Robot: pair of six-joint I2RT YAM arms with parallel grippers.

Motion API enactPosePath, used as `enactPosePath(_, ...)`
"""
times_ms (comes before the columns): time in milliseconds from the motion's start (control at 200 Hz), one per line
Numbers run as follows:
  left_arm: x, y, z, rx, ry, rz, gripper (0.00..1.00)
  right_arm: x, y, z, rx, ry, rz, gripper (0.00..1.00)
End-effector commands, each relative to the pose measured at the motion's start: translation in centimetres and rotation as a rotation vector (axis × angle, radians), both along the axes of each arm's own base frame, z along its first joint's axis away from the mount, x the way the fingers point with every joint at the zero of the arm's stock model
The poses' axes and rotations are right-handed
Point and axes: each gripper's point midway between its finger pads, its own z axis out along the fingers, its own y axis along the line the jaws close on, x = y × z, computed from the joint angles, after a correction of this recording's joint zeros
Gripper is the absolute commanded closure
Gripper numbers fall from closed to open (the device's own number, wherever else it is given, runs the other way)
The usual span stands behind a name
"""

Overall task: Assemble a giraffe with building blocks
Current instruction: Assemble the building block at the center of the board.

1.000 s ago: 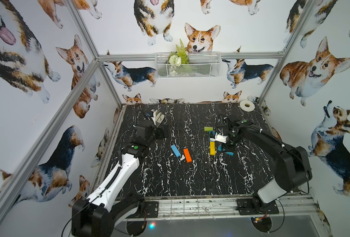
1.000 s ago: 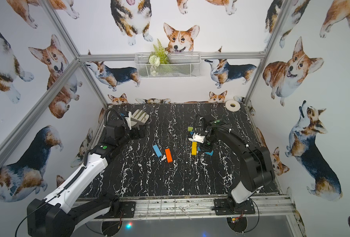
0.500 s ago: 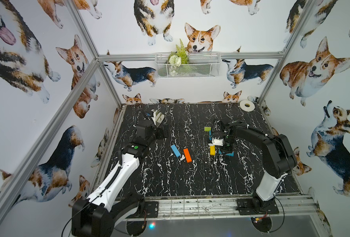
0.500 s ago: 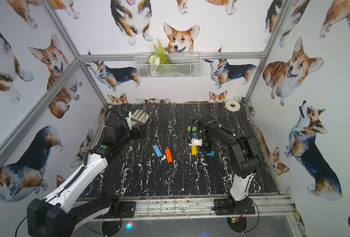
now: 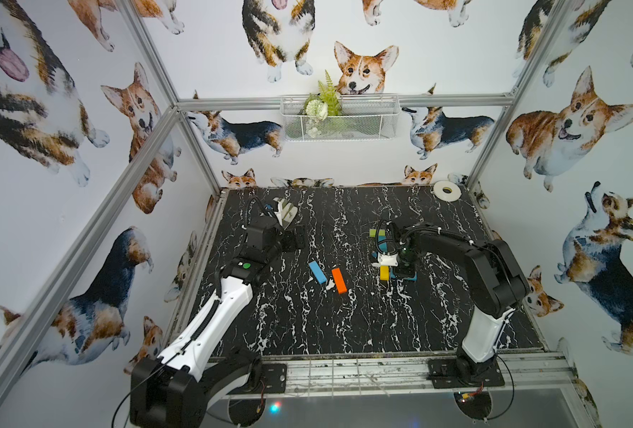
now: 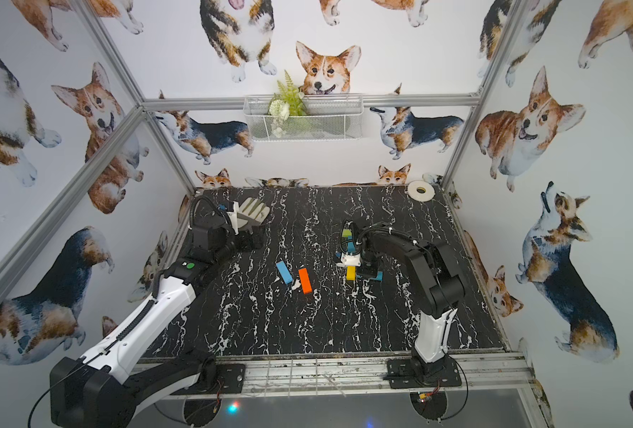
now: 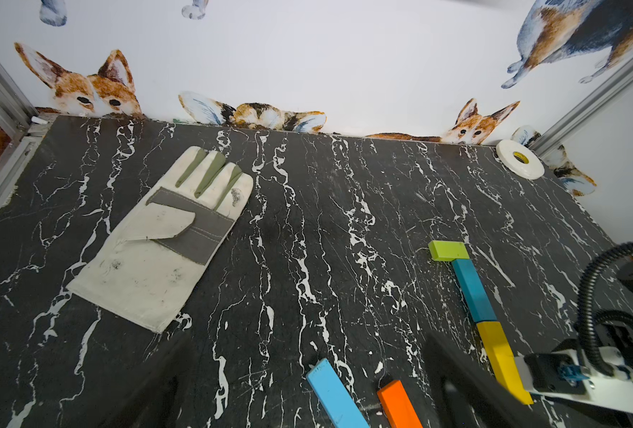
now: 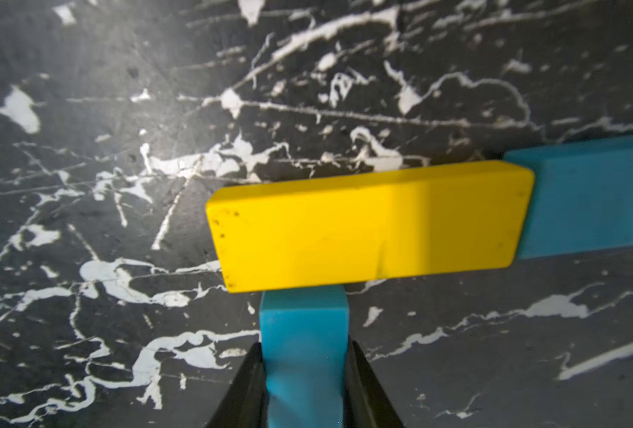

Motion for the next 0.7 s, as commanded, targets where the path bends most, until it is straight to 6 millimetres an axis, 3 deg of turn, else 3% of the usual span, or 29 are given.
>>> enactPosePath(0,0.3,-0.1,0.8,-0.014,-0.027,0.001,0.0,-0.1,0.6,0.0,0.019,0.02,0.048,0.97)
enactPosePath(696,0.3,-0.2,0.8,-0.014,-0.024,0.0,0.0,-1.1,0.3,-0.1,0.046,0.044,0.046,0.96)
